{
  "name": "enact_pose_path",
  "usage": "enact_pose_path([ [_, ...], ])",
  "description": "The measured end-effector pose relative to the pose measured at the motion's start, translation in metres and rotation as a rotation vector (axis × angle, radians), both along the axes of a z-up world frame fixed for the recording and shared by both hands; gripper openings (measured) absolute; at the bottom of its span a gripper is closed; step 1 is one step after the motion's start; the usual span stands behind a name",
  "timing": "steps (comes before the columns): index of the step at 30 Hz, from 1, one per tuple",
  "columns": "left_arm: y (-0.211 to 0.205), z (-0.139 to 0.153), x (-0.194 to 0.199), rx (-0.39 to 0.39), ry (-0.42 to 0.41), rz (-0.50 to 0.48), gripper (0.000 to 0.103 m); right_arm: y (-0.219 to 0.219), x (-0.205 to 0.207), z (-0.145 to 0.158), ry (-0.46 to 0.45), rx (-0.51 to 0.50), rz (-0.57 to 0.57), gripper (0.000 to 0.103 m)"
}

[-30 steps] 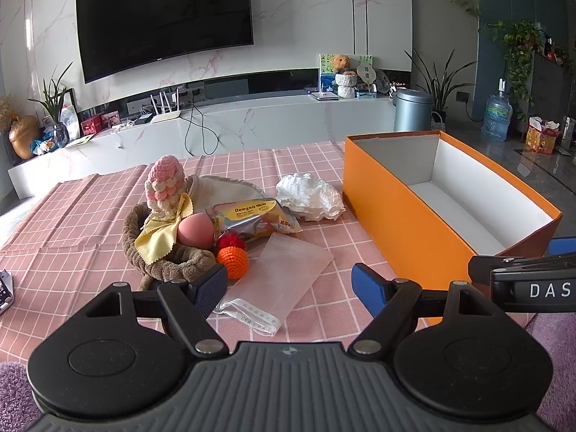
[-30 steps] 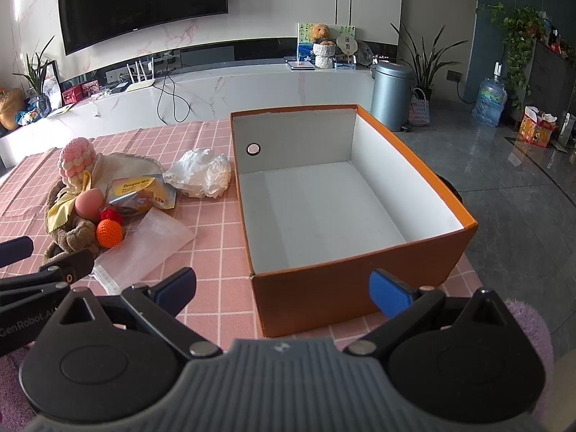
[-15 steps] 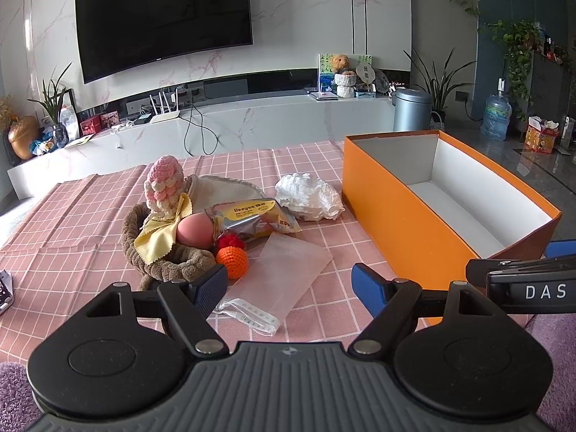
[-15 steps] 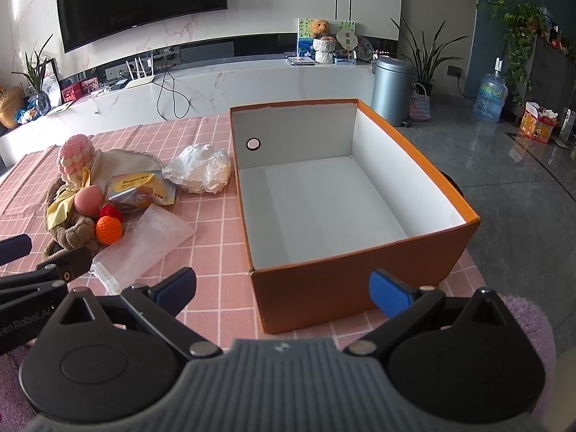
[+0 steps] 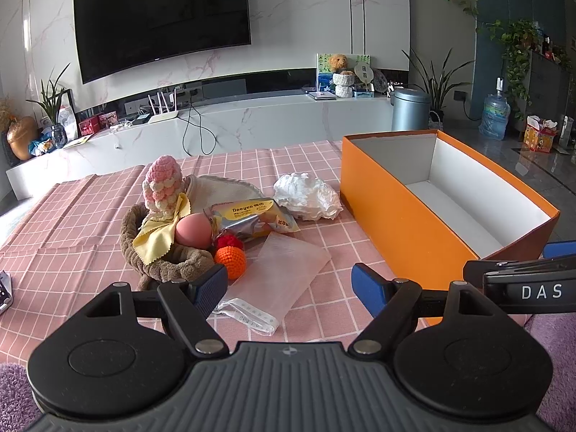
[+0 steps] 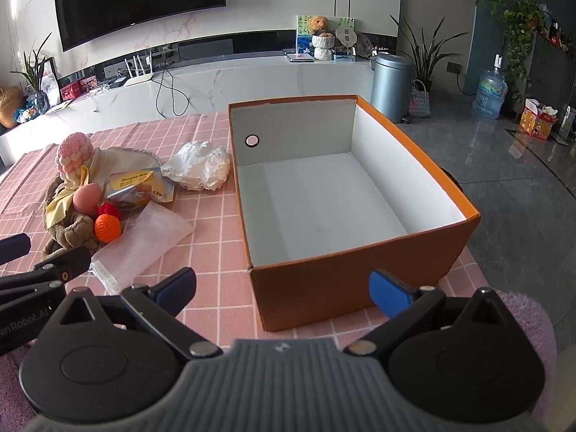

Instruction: Organize soft objects

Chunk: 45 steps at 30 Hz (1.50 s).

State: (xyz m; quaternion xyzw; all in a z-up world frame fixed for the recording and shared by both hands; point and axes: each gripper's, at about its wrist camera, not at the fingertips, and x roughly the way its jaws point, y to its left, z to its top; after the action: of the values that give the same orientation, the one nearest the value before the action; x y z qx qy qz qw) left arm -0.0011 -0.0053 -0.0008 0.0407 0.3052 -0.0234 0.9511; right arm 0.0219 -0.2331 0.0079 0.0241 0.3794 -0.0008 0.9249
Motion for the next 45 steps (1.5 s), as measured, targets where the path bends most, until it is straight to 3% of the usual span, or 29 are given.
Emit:
enact_pose_path([
  [45,-0.0006,-0.0043,0.0011,-0.008,0.019,-0.005,0.09,0.0004,0.0012,-0.0036,0.014,0.003,0.001,0.101],
])
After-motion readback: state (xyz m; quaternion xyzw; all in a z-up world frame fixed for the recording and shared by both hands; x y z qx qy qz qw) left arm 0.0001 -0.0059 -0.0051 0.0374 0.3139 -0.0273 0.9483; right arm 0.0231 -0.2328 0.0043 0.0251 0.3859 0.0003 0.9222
